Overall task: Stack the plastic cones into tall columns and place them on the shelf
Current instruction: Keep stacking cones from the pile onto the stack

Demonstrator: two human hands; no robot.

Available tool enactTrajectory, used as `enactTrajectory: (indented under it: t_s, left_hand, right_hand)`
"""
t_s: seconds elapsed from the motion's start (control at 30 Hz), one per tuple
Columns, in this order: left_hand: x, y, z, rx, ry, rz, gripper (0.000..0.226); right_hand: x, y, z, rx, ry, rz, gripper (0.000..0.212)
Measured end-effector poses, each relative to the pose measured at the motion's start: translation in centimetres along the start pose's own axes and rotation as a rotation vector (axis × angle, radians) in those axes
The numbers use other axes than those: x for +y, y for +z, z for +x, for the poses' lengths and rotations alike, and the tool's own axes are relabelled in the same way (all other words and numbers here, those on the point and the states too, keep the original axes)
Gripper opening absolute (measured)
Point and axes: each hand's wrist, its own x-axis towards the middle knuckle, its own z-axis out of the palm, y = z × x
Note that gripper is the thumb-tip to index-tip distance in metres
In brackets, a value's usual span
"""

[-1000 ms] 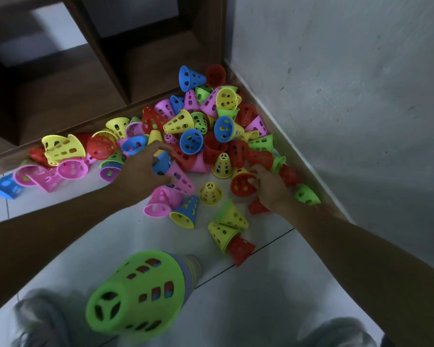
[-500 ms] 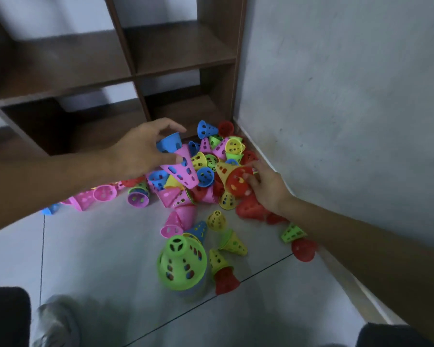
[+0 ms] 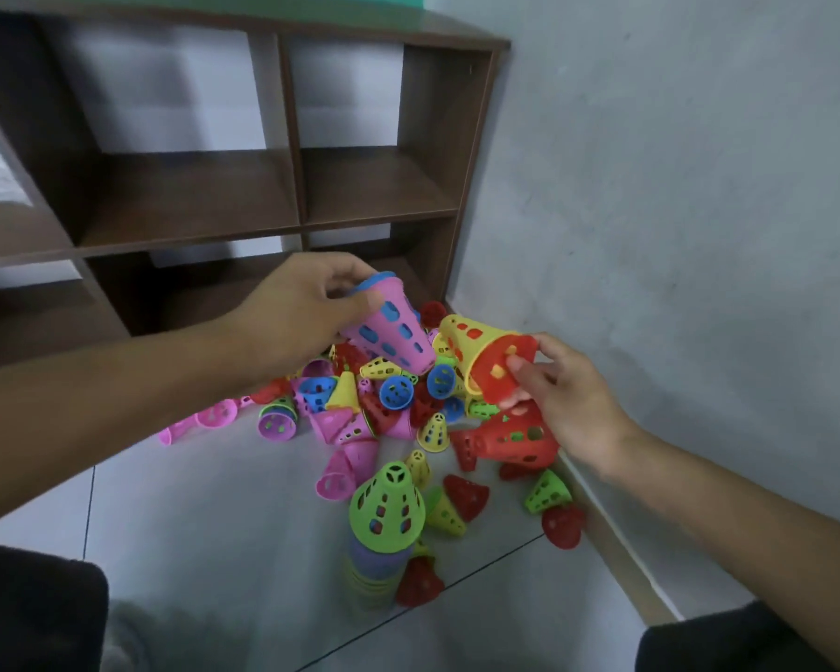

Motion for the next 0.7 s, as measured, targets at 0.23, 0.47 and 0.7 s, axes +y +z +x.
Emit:
enactTrajectory:
  t_s: [0.23, 0.47, 0.7]
  left_hand:
    - [0.7, -0.4, -1.6, -0.022, 0.022, -0.031, 0.013]
    - [0.8, 1.0, -3.4, -0.165, -0.189, -0.265, 0.017]
    - [-0.8, 3.5, -4.3, -0.219, -0.475, -0.473, 0.018]
  right_hand:
    - [-1.9, -0.1, -1.3, 0.059, 0.050, 0.048, 0.013]
    - [-0.8, 0.0, -1.6, -0.005, 0.069, -0.010, 0.014]
    - [-0.1, 0.4, -1.1, -0.047, 0.046, -0.018, 0.011]
